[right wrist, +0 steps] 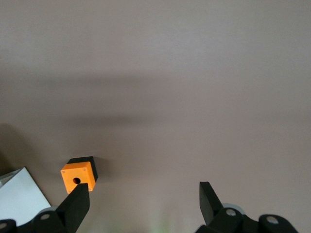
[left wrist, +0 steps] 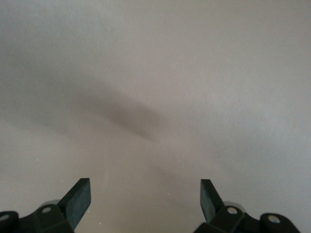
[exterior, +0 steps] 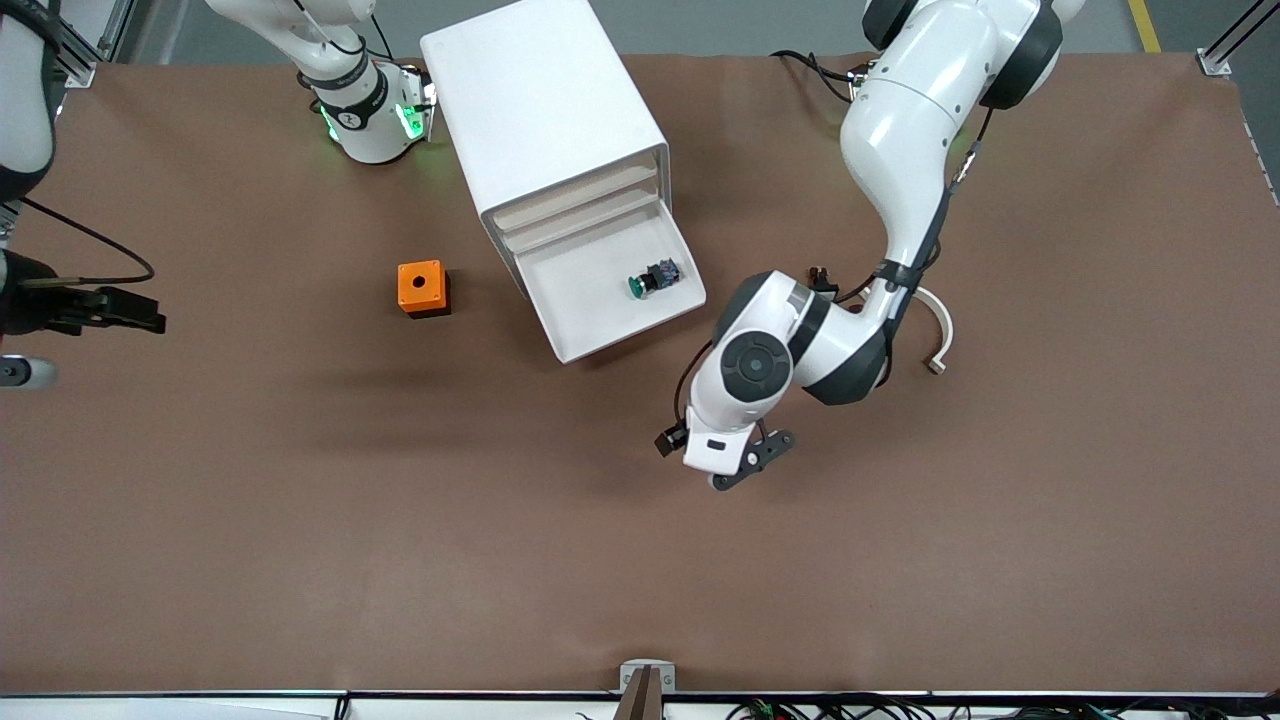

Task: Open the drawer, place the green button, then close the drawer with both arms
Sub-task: 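Push the open drawer shut with the left gripper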

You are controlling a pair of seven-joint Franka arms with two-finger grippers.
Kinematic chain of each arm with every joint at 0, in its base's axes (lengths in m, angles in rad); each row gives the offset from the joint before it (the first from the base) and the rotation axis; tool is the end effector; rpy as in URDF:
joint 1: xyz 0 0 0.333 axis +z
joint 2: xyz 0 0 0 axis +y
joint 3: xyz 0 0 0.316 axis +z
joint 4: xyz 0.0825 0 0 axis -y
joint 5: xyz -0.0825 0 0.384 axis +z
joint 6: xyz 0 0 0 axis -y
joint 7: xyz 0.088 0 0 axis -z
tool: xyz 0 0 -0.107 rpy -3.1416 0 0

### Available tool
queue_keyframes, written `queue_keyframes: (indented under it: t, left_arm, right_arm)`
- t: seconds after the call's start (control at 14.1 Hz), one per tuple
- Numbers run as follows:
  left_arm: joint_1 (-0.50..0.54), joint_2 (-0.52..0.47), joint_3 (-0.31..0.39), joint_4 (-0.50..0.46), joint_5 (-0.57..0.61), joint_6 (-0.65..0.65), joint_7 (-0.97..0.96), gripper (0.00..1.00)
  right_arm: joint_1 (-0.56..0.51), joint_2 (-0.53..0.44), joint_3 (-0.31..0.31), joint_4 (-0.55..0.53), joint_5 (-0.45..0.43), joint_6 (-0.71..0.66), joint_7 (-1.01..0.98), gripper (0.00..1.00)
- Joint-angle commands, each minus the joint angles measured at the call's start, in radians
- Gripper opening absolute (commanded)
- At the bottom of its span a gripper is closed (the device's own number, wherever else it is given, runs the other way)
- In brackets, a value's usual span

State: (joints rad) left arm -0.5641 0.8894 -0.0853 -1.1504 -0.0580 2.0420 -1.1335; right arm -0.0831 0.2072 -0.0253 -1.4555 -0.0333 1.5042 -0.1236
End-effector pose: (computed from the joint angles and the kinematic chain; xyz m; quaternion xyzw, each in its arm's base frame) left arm 0.6195 -0.4500 0.2630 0.9618 0.2672 -0.0443 0.0389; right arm 0.6019 -0.0678 0.5527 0.9966 0.0078 -0.0808 0.0100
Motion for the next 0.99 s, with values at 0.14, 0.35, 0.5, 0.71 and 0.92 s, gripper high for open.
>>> queue_keyframes:
  t: [0.14, 0.35, 0.5, 0.71, 0.92]
  left_arm:
    - [-0.1, -0.056, 0.01, -0.12, 0.029, -0.002, -0.055, 0.99]
    - [-0.149, -0.058, 0.007, -0.127, 0.029, -0.003, -0.081, 0.99]
    - [-0.172, -0.06, -0.008, -0.127, 0.026, -0.005, -0.089, 0.99]
    - [-0.175, -0.066, -0.066, -0.14, 0.026, -0.036, -0.114, 0.99]
    - [-0.175, -0.066, -0.112, -0.143, 0.024, -0.046, -0.138, 0.99]
  right_arm:
    - [-0.035, -0.003, 0.021, 0.007, -0.007, -0.015, -0.01, 1.0]
    - [-0.031, -0.003, 0.022, 0.009, -0.002, -0.013, 0.004, 1.0]
    - [-0.026, 0.0, 0.024, 0.036, -0.007, -0.006, 0.002, 1.0]
    - [-0.03, 0.0, 0.024, 0.101, 0.003, -0.019, -0.002, 1.0]
    - [-0.035, -0.015, 0.022, 0.096, 0.009, -0.051, -0.004, 1.0]
